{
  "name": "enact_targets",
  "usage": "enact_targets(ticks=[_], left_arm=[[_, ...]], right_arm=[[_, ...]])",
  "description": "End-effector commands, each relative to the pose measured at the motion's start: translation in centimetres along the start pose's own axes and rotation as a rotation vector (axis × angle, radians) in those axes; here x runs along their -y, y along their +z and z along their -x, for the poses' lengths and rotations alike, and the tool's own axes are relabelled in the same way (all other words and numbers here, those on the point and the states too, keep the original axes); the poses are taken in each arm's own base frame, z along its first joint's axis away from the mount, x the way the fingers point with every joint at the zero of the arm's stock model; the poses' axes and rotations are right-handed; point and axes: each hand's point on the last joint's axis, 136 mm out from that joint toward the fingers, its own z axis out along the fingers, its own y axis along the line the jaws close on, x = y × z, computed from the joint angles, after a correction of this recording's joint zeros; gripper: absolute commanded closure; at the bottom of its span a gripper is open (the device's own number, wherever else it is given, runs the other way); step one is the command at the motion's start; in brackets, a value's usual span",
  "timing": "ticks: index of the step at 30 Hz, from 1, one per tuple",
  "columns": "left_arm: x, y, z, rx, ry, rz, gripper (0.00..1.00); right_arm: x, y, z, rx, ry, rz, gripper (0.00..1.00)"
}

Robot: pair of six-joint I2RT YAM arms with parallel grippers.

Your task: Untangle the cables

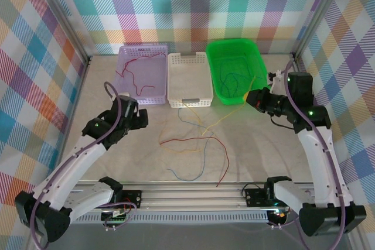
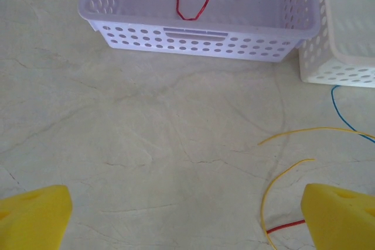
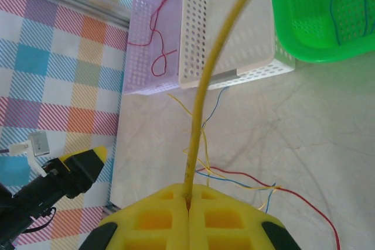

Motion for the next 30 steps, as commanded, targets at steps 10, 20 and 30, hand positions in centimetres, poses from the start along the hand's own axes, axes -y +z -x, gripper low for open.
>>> enact_targets(ticks=[10, 20, 30], left_arm=[[3.8, -3.5, 0.4, 0.03, -0.028, -0.299, 0.0], [10.3, -6.2, -4.1, -0.114, -0.362, -0.723, 0.0], [13.9, -4.2, -9.1, -0.184, -0.299, -0.744, 0.0]], right_arm=[[-6.4, -0.1, -1.0, -0.14, -0.068, 0.188, 1.0], [-8.0, -0.1, -0.2, -0.15, -0.088, 0.25, 1.0], [-10.9, -1.0, 0.9, -0.147, -0.102, 0.352, 1.0]])
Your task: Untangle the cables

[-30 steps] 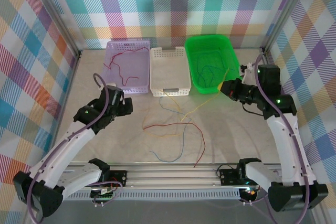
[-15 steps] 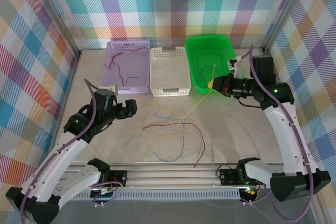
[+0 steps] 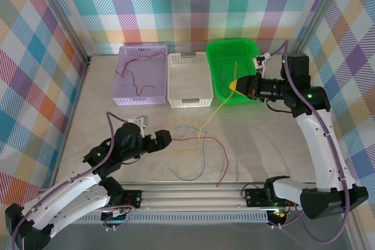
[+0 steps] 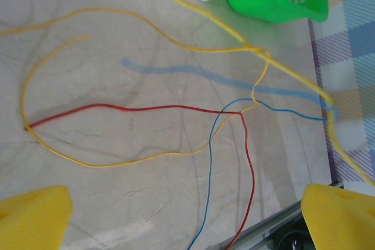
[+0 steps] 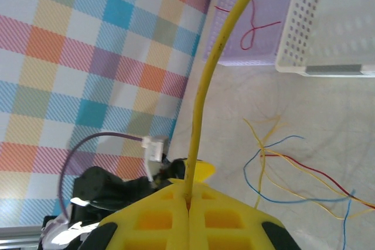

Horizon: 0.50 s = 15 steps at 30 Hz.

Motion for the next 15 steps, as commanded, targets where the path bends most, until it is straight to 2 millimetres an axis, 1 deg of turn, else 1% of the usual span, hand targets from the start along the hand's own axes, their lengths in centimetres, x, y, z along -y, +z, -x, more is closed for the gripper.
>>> enact_targets(ticks=[1, 3, 5, 12, 15], left_arm=[[2.5, 1.1, 0.2, 0.031, 0.012, -0.078, 0.0], [3.3, 1.7, -0.2, 0.025, 0.047, -0.087, 0.0], [3.6, 2.4, -0.5, 0.019, 0.083, -0.081, 0.0], [3.5, 2.8, 0.4, 0.077, 0.143, -0.056, 0.0], [2.8, 2.7, 0.9, 0.108, 0.145, -0.014, 0.0]], right_arm=[[-2.1, -0.1, 0.2, -0.014, -0.018, 0.082, 1.0], [-2.4, -0.1, 0.0, -0.025, -0.018, 0.099, 1.0], [-2.7, -0.2, -0.3, -0.035, -0.022, 0.116, 1.0], [-3.6, -0.8, -1.3, -0.048, -0.036, 0.149, 1.0], [-4.1, -1.0, -1.5, -0.057, -0.035, 0.168, 1.0]])
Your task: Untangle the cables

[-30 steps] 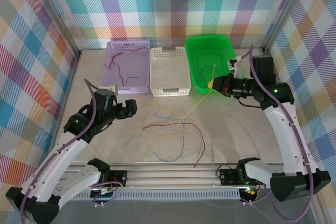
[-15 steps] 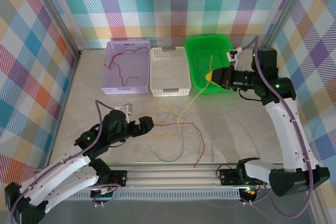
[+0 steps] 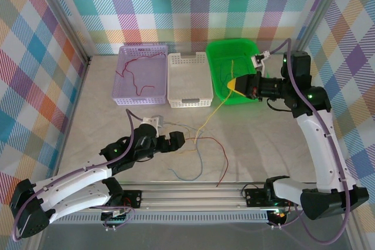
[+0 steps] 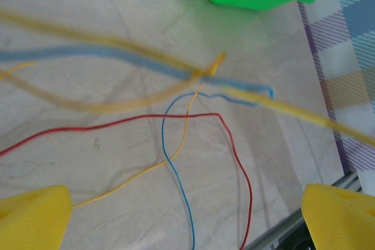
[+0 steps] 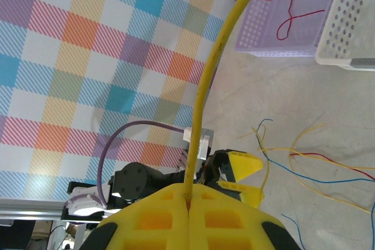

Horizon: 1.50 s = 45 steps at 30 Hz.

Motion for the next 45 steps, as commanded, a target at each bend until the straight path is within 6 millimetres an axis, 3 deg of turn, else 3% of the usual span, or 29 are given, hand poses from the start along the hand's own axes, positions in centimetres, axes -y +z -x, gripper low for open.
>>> enact_targets(ticks=[1, 16, 28, 38, 45], left_arm=[[-0.2, -0.2, 1.4, 0.079, 0.029, 0.032, 0.0], [-5.7, 0.6, 0.9, 0.152, 0.027, 0.234, 0.0], [-6.8, 3.8, -0.3, 0.102, 0.04, 0.289, 0.0], [-8.5, 4.3, -1.6, 0.084, 0.028, 0.313, 0.0], [-9.6, 3.9, -2.3, 0.083, 0.022, 0.326, 0.0]], right_arm=[[-2.1, -0.6, -0.8, -0.014, -0.036, 0.066, 1.0], [-8.7, -3.4, -1.7, -0.021, -0.07, 0.228, 1.0], [-12.3, -4.9, -1.6, -0.011, -0.109, 0.308, 1.0], [-14.0, -6.0, -0.5, 0.065, -0.135, 0.286, 1.0], [-13.8, -6.0, 0.6, 0.107, -0.122, 0.252, 1.0]])
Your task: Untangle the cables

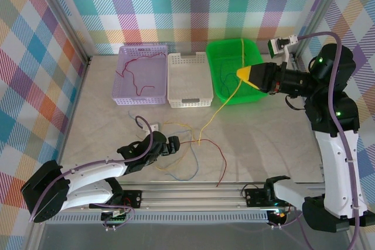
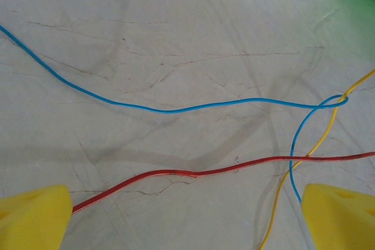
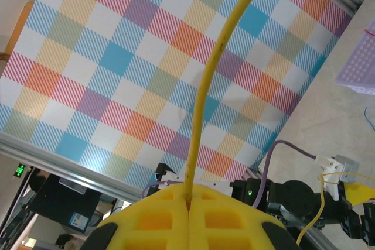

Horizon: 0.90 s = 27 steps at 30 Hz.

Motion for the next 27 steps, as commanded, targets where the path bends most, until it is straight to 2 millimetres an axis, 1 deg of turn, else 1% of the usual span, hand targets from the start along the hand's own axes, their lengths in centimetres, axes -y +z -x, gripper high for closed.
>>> enact_targets(ticks=[1, 7, 10, 17, 19, 21, 24, 25, 27], left_arm=[[-0.5, -0.2, 0.2, 0.025, -0.016, 0.001, 0.0], [-1.7, -0.2, 0.0, 0.028, -0.018, 0.026, 0.0], [-2.3, 0.2, -0.1, 0.016, -0.021, 0.04, 0.0], [-3.7, 0.8, 0.0, 0.002, -0.05, 0.079, 0.0], [-3.7, 0.9, 0.1, -0.005, -0.06, 0.077, 0.0], [-3.5, 0.7, 0.3, -0.008, -0.069, 0.074, 0.0], [-2.5, -0.3, 1.3, 0.009, -0.082, 0.033, 0.0], [-2.2, -0.9, 1.8, 0.019, -0.085, 0.02, 0.0], [-1.9, -2.0, 2.5, 0.032, -0.086, 0.005, 0.0]], right_arm=[[-0.8, -0.1, 0.6, 0.021, -0.013, 0.0, 1.0], [-2.0, -1.2, 1.7, 0.095, -0.034, -0.042, 1.0], [-2.8, -1.6, 2.0, 0.117, -0.042, -0.047, 1.0], [-4.0, -2.2, 1.0, 0.12, -0.033, -0.036, 1.0], [-4.2, -2.4, 0.8, 0.127, -0.038, -0.037, 1.0], [-3.7, -2.5, 1.0, 0.145, -0.049, -0.066, 1.0], [-2.1, -2.6, 1.6, 0.175, -0.057, -0.138, 1.0], [-1.3, -2.6, 2.0, 0.193, -0.07, -0.17, 1.0], [0.8, -2.9, 2.7, 0.231, -0.076, -0.26, 1.0]])
